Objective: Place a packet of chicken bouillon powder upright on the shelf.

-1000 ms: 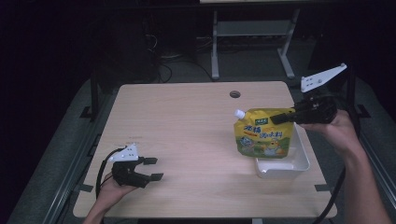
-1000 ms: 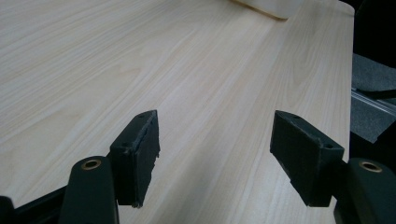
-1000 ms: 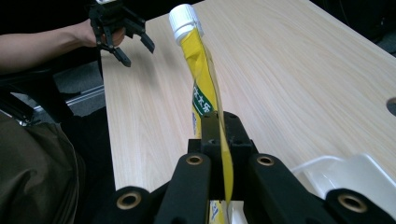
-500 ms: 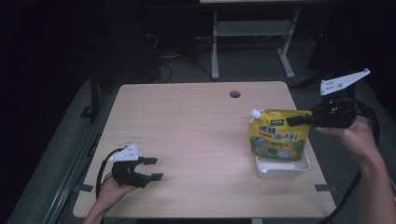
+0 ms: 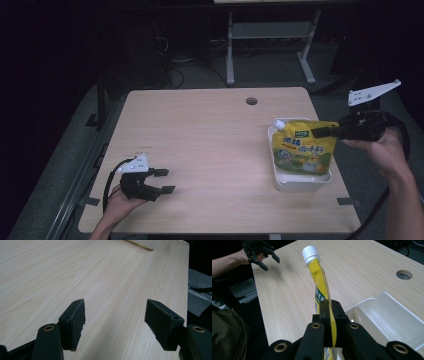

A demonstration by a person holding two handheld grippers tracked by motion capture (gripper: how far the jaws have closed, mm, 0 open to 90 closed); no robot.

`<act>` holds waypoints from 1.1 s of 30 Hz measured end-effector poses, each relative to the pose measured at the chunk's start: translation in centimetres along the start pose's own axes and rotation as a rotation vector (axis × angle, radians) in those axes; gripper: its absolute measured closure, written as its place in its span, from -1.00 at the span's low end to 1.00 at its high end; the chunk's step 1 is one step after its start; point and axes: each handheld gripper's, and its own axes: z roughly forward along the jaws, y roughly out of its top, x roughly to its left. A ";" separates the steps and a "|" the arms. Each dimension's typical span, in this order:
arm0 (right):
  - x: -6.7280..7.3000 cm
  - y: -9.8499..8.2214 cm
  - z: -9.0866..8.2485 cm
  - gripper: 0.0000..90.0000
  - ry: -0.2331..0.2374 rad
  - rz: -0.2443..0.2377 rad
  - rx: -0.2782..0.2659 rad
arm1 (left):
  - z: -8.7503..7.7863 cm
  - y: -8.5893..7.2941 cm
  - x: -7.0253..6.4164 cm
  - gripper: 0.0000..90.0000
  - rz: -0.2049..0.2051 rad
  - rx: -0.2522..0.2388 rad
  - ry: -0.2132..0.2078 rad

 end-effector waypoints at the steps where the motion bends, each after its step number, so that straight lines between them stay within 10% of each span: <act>1: -0.1 -0.1 0.1 0.98 0.000 0.001 -0.001 | 0.0 0.0 0.0 -0.28 -0.001 0.000 -0.001; 33: -1.9 -4.0 2.0 0.96 0.007 0.076 -0.001 | -0.1 0.0 0.2 -0.28 -0.005 -0.003 -0.002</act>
